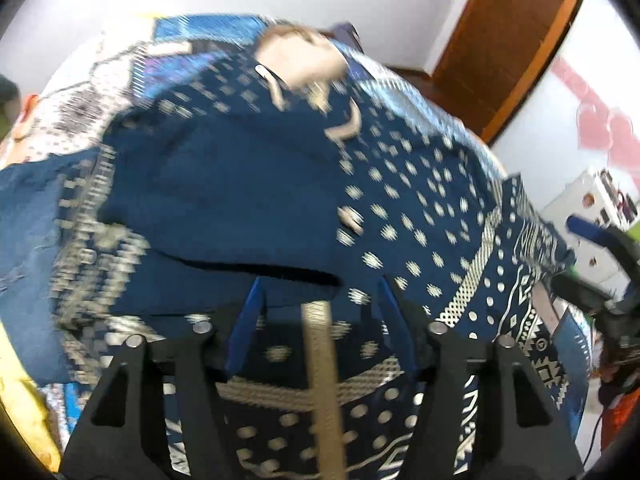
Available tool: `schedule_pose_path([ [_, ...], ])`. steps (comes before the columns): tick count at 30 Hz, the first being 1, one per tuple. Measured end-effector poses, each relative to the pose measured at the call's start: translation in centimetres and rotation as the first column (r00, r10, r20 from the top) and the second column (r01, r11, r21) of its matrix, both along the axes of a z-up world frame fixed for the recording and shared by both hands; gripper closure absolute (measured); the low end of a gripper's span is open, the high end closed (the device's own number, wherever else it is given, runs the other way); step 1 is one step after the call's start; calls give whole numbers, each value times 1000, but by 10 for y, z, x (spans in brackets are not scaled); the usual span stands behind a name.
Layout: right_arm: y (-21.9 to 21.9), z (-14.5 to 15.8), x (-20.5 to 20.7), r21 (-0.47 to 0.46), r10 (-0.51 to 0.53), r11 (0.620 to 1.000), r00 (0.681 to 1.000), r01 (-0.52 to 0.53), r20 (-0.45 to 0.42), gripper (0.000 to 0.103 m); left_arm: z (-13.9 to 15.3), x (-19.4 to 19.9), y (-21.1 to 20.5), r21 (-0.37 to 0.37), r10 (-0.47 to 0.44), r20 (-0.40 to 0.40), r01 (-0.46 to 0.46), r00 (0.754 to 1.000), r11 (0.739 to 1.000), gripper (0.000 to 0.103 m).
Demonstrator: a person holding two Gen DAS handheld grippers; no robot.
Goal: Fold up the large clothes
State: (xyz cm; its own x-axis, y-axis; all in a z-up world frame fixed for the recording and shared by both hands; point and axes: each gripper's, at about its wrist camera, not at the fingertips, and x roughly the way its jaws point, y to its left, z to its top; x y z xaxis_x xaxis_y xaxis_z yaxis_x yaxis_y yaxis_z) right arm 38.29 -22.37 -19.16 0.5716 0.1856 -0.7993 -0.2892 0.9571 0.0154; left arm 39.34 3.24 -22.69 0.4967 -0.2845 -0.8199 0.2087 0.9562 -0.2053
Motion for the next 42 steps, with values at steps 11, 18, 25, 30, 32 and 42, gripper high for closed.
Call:
schedule_pose_path([
  [11,18,-14,15,45,5,999,1000,-4,-27,0,-12,49,125,-270,265,-140,-295,954,917,37],
  [18,1,-18,19,39,-29,999,999,30,-33,0,-33,78,129,-281,339,-141,-366,930,887,55],
  [25,-37,-12,13,61,-111,992,993,113,-31,0,3,87,84,-51,305,39,-303,951,952,95],
  [30,-69,-6,6,85,-179,980,983,181,-28,0,68,70,7,37,117,238,-130,964,991,95],
  [32,-82,-3,2,97,-206,973,978,208,-28,0,85,64,-22,41,51,272,-64,961,997,95],
  [42,-130,4,-22,101,-281,954,959,282,-29,0,33,43,-157,79,-258,98,251,961,965,95],
])
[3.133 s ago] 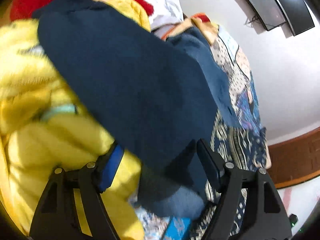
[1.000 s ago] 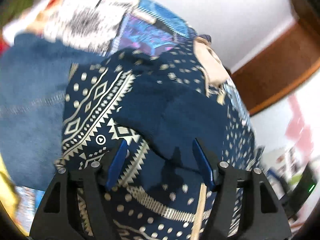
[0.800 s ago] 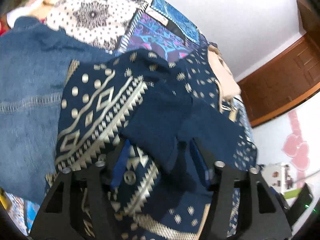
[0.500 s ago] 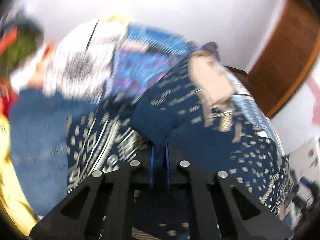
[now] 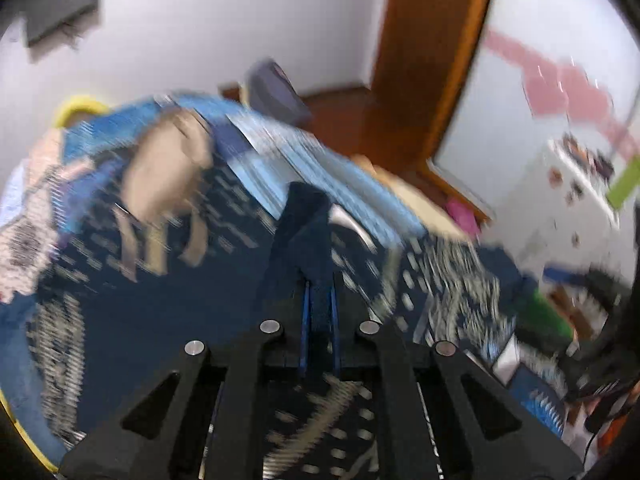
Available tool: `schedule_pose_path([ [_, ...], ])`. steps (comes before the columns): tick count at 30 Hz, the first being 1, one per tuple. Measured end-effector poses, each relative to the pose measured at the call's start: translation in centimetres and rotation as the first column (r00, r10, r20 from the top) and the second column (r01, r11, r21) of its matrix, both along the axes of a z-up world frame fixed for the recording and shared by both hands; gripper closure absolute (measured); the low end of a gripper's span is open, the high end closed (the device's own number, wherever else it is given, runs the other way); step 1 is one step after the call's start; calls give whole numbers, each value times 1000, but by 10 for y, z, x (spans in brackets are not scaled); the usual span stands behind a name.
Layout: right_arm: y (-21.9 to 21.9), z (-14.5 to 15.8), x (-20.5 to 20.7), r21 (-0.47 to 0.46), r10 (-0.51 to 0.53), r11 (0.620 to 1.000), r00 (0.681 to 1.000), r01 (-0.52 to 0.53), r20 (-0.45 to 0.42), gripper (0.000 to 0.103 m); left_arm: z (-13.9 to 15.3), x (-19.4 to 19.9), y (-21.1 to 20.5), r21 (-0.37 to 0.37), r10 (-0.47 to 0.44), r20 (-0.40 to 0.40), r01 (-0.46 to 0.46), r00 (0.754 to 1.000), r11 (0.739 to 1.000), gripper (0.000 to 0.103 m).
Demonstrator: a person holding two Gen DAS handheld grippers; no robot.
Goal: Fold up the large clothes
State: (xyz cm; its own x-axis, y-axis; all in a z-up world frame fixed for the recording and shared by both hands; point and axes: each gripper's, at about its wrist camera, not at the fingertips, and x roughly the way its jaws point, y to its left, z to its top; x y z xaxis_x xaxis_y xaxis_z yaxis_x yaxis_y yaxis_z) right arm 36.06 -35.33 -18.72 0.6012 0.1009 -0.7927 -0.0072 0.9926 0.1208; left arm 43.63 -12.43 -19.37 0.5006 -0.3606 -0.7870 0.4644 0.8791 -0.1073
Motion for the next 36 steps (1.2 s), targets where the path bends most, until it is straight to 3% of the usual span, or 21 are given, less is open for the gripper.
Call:
schedule_pose_path([
  [3,-14,-5,-6,-16,-23,1000,1000,23,-17,0,-31,-12,-20,33,-48,-96,51,994,998,95],
  [5,-24,-10,-9,-16,-43,999,999,42,-33,0,-45,-15,-23,4,-77,-170,79,983,997,93],
  [8,-42,-21,-15,6,-83,996,994,84,-66,0,-53,-25,-21,-33,-97,-221,92,970,995,76],
  [10,-52,-29,-18,32,-107,993,990,110,-88,0,-46,-31,-10,-48,-90,-200,82,976,995,55],
  [13,-72,-43,-23,107,-148,981,980,162,-133,0,-31,-36,12,-81,-42,-164,29,986,996,42],
  [17,-92,-58,-22,198,-195,953,964,230,-181,0,-13,-32,61,-34,110,-82,-113,991,993,39],
  [24,-113,-75,-3,329,-265,888,942,322,-207,2,-21,-29,138,24,286,-38,-285,958,958,39],
  [27,-115,-80,11,313,-290,886,936,342,-201,11,-26,-31,156,19,320,-46,-319,946,948,39],
  [29,-115,-87,24,278,-313,889,927,363,-208,28,-30,-33,164,16,332,-56,-332,942,943,39],
  [32,-119,-96,39,241,-355,882,907,406,-229,72,-35,-36,173,19,348,-62,-347,936,938,39],
  [34,-121,-89,45,249,-367,876,906,413,-211,86,-34,-39,175,25,352,-52,-351,934,936,39],
  [36,-116,-74,48,249,-350,889,921,384,-170,90,-32,-44,177,33,352,-33,-351,935,936,39],
])
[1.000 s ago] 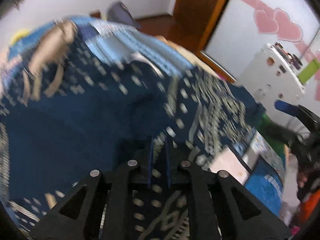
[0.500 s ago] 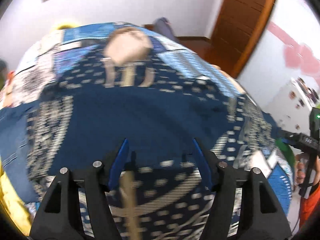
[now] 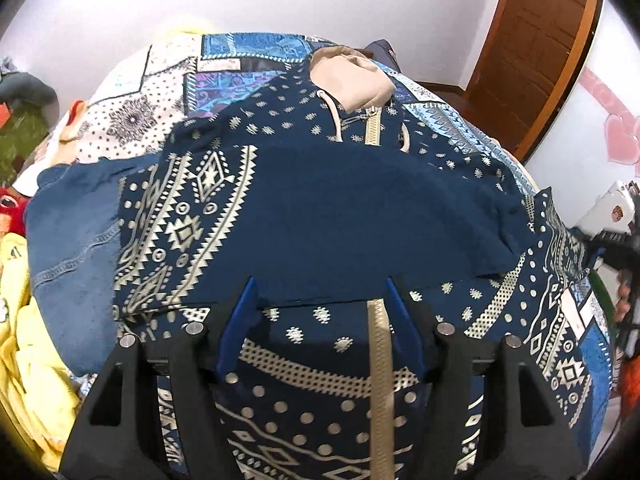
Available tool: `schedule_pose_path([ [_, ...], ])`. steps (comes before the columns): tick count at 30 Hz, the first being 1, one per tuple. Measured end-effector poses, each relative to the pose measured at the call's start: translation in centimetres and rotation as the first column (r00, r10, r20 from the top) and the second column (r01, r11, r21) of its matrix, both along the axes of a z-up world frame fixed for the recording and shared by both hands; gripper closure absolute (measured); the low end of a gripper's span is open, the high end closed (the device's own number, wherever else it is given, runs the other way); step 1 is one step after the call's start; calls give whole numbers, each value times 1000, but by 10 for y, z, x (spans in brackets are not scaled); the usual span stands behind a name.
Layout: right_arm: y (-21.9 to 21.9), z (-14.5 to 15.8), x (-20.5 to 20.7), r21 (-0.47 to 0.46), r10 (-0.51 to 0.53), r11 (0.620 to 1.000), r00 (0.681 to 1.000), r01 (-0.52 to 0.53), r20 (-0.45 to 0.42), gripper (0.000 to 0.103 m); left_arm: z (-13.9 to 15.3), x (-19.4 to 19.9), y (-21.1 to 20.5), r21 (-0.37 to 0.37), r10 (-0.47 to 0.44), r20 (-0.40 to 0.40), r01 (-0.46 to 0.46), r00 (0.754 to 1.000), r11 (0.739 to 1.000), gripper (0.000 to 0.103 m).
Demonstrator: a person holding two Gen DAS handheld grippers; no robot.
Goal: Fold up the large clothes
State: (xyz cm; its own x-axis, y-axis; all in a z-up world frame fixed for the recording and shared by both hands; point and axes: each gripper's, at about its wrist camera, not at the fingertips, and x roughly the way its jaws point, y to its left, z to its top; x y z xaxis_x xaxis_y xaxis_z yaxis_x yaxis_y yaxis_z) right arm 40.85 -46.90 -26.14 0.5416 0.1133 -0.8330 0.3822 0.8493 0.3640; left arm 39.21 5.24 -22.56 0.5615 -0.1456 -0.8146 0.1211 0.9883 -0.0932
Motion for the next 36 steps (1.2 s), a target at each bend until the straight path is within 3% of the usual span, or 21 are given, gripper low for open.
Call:
schedule_pose_path([
  [4,25,55,7,-56,81,996,989,-74,126,94,7,-9,2,32,-5,32,4,999,999,39],
  [7,55,106,15,-75,155,987,960,-141,233,94,16,-18,2,53,-12,67,8,998,999,39],
  [11,118,168,31,-95,277,961,892,-261,356,94,31,-32,2,87,-26,128,15,991,996,39],
  [15,198,192,50,-112,396,916,828,-385,397,94,44,-48,8,115,-27,178,7,984,993,39],
  [20,307,160,70,-117,537,840,785,-529,308,94,50,-65,33,80,14,186,-29,983,996,39],
  [26,394,62,73,-70,642,767,763,-638,71,94,38,-79,77,90,104,154,-119,983,989,38],
  [30,405,7,62,3,648,760,757,-650,-84,93,28,-87,99,97,147,129,-160,981,982,38],
  [34,393,-5,50,85,627,779,774,-621,-89,93,21,-93,117,76,193,105,-202,976,976,38],
  [36,386,-7,44,173,631,774,766,-609,-126,93,19,-95,122,51,212,91,-218,973,975,38],
])
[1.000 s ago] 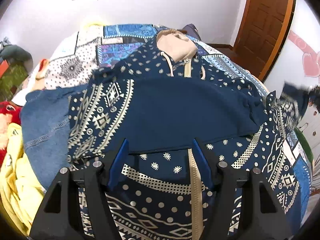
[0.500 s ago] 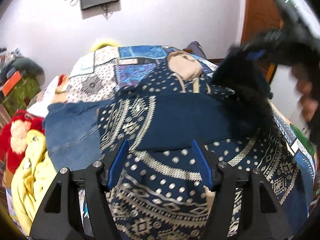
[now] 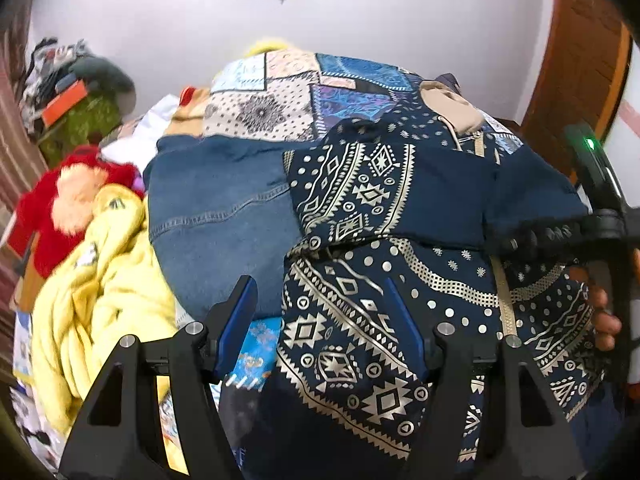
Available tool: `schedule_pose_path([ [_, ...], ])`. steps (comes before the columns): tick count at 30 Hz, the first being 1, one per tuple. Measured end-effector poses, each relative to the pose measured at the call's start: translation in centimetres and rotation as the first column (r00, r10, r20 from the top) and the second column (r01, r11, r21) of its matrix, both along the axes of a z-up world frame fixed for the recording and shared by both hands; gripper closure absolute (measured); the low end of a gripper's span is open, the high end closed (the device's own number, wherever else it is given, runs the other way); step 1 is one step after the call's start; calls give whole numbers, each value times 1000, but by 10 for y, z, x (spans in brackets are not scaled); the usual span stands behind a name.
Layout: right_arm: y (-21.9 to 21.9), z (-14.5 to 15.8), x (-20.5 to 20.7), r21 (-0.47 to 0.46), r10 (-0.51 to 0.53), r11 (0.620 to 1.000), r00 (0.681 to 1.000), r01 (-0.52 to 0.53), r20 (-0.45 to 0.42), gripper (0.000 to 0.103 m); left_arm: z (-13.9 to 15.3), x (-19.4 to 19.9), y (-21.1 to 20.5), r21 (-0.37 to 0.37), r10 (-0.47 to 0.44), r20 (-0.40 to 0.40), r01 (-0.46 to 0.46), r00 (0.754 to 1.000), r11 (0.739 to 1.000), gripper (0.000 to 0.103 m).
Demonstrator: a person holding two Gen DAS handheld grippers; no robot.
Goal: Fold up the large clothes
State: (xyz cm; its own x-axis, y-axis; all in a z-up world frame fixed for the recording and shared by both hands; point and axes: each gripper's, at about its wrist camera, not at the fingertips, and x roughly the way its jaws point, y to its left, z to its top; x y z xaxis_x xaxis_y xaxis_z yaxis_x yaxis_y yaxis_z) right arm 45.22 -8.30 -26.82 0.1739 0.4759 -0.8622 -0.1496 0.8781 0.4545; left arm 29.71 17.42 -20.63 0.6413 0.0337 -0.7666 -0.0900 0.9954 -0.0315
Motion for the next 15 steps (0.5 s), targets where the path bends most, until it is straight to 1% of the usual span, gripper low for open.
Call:
schedule_pose_path([
  [2,0,-14,-6,70,46,997,988,-36,-150,93,0,-1,0,-20,10,-4,-10,1000,1000,38],
  [3,-2,-16,-11,91,55,995,985,-40,-165,93,1,-2,-1,-26,12,-4,-12,1000,1000,38],
  [4,-2,-14,-14,97,68,994,986,-53,-150,93,3,-2,-3,-31,11,-5,-11,1000,999,38],
  [6,0,-6,-23,63,125,991,986,-119,-109,93,7,-2,-11,-36,-5,-5,4,1000,999,38],
  [8,-3,8,-32,15,149,989,988,-148,-46,93,15,2,-25,-27,-38,2,38,999,999,38],
  [10,-14,37,-42,-51,165,986,983,-161,86,93,24,7,-41,-9,-75,12,75,997,997,38],
  [12,-32,61,-45,-99,144,987,971,-127,189,93,33,14,-60,7,-122,22,122,992,993,38],
  [13,-48,76,-47,-126,122,988,961,-93,249,93,37,19,-73,17,-152,28,152,988,988,35],
  [15,-81,99,-48,-161,86,986,943,-35,323,93,43,30,-101,40,-209,37,208,977,977,30],
])
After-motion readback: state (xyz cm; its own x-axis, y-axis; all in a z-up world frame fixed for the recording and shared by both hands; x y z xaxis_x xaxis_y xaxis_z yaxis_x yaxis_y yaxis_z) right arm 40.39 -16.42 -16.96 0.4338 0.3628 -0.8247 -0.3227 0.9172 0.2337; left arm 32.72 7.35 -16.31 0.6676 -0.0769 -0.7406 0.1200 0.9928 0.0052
